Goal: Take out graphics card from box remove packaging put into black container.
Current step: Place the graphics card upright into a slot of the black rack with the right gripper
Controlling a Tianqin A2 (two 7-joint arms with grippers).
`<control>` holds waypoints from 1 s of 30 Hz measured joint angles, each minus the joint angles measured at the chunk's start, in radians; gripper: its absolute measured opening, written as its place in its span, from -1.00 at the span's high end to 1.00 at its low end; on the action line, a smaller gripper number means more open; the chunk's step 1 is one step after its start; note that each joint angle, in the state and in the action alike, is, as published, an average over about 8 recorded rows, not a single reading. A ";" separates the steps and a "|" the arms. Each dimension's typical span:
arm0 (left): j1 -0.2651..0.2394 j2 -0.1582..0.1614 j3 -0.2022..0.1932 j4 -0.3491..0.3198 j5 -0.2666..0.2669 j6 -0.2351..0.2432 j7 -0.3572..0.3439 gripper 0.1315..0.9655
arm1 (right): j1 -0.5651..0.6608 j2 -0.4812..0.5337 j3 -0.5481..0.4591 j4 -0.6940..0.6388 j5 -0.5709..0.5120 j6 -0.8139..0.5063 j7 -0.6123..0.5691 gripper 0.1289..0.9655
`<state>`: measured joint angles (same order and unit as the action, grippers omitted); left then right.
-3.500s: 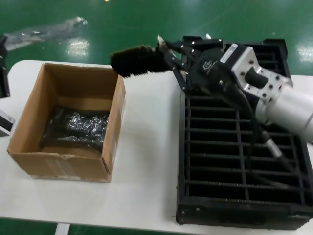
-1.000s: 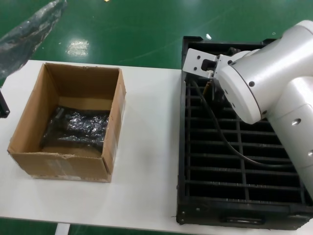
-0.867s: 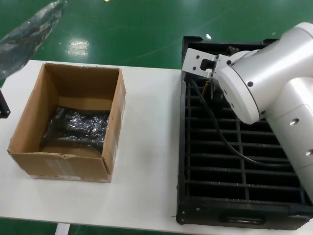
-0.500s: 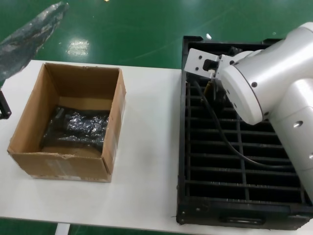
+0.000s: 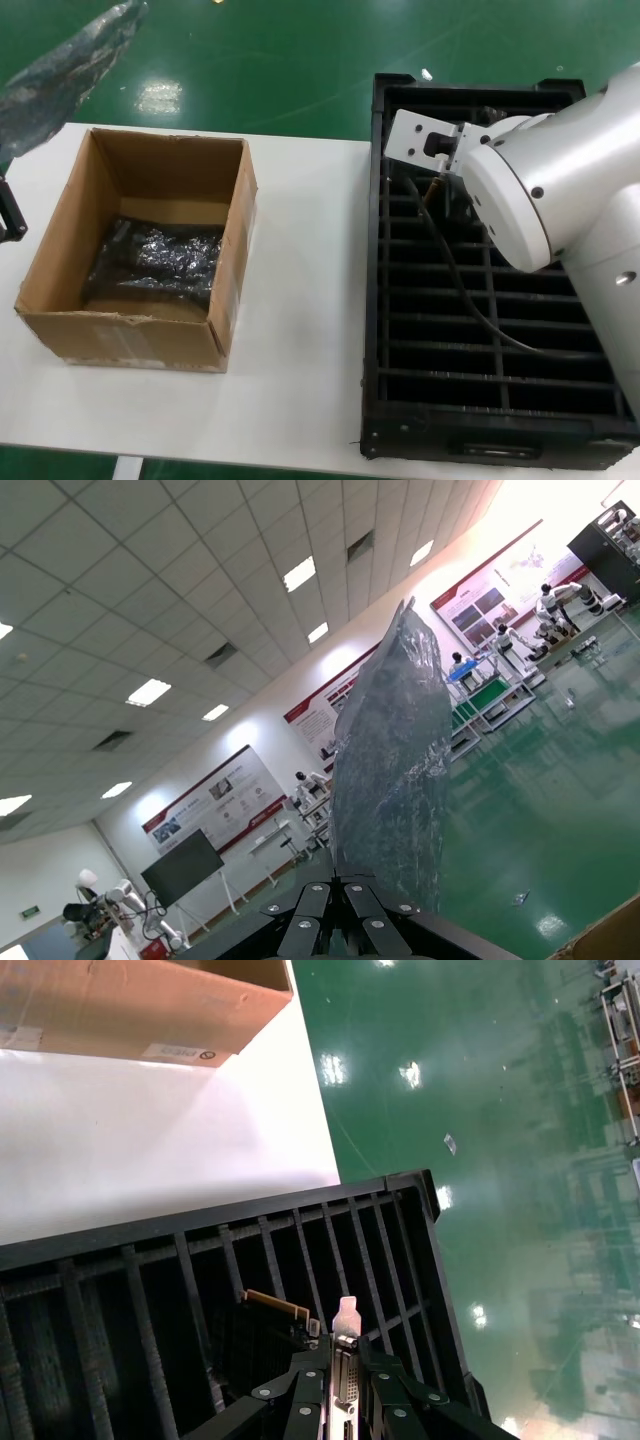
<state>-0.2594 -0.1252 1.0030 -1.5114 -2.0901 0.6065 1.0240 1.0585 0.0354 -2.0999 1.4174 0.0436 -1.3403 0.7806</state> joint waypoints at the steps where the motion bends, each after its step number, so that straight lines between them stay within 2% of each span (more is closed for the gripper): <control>1: 0.002 0.000 0.000 -0.003 0.000 0.000 -0.001 0.98 | -0.002 -0.001 0.002 -0.001 0.000 0.004 -0.002 0.89; 18: 0.012 -0.007 -0.009 -0.019 0.002 -0.003 -0.007 0.98 | -0.013 -0.020 0.016 -0.076 0.023 0.076 -0.039 0.89; 30: 0.012 -0.002 -0.003 -0.019 0.008 -0.005 -0.001 0.98 | -0.042 -0.005 0.023 -0.027 0.023 0.032 -0.045 0.89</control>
<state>-0.2474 -0.1275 1.0002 -1.5306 -2.0826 0.6016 1.0227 1.0164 0.0300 -2.0767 1.3899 0.0667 -1.3078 0.7355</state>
